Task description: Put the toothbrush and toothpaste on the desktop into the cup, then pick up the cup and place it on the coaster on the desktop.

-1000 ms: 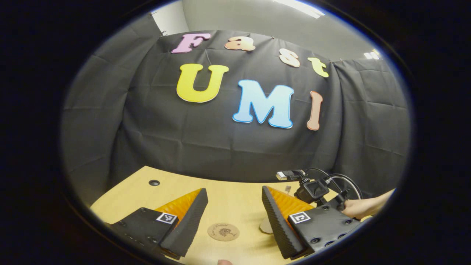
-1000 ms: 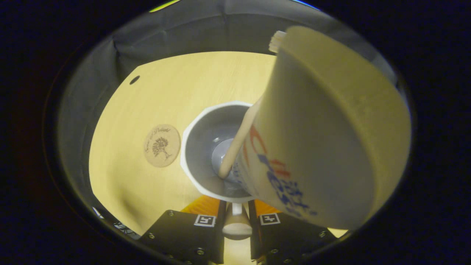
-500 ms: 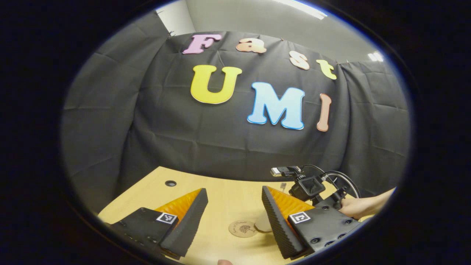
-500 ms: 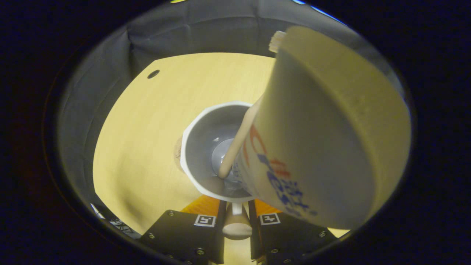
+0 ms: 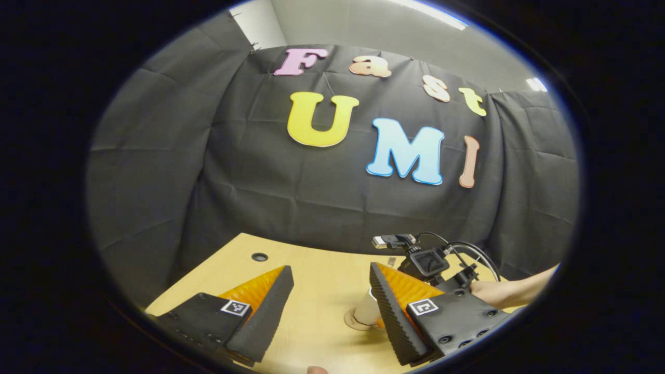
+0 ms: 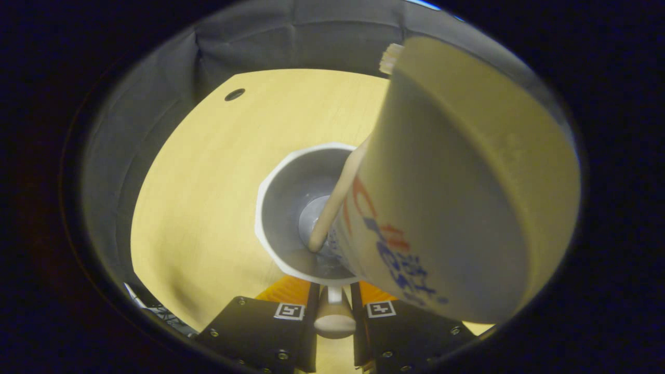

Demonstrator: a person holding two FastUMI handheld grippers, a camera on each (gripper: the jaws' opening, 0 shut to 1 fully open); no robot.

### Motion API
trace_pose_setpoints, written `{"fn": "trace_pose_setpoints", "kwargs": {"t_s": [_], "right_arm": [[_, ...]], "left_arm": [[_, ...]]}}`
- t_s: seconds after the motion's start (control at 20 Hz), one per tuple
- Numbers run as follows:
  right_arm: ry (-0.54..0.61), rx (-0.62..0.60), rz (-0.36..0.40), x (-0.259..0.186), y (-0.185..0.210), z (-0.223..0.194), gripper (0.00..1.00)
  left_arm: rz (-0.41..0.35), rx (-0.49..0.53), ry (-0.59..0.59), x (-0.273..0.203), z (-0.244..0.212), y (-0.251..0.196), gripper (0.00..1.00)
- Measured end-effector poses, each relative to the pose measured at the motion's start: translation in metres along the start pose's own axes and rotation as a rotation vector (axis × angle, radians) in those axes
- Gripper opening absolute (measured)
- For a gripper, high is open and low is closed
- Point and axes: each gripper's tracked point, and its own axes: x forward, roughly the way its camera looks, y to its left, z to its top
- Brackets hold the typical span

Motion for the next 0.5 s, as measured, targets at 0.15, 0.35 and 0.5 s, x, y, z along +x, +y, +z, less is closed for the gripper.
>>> {"fn": "trace_pose_setpoints", "kwargs": {"t_s": [0.15,0.35,0.5], "right_arm": [[0.004,-0.009,-0.019,0.003,0.003,0.003,0.29],[0.016,-0.009,-0.031,0.005,0.005,0.004,0.29],[0.021,-0.001,-0.026,0.005,0.003,0.005,0.29]], "left_arm": [[0.007,0.001,-0.001,-0.003,0.001,0.009,0.99],[0.016,-0.011,0.002,-0.003,-0.001,0.018,0.94],[0.016,-0.017,0.010,-0.002,-0.004,0.018,0.94]]}}
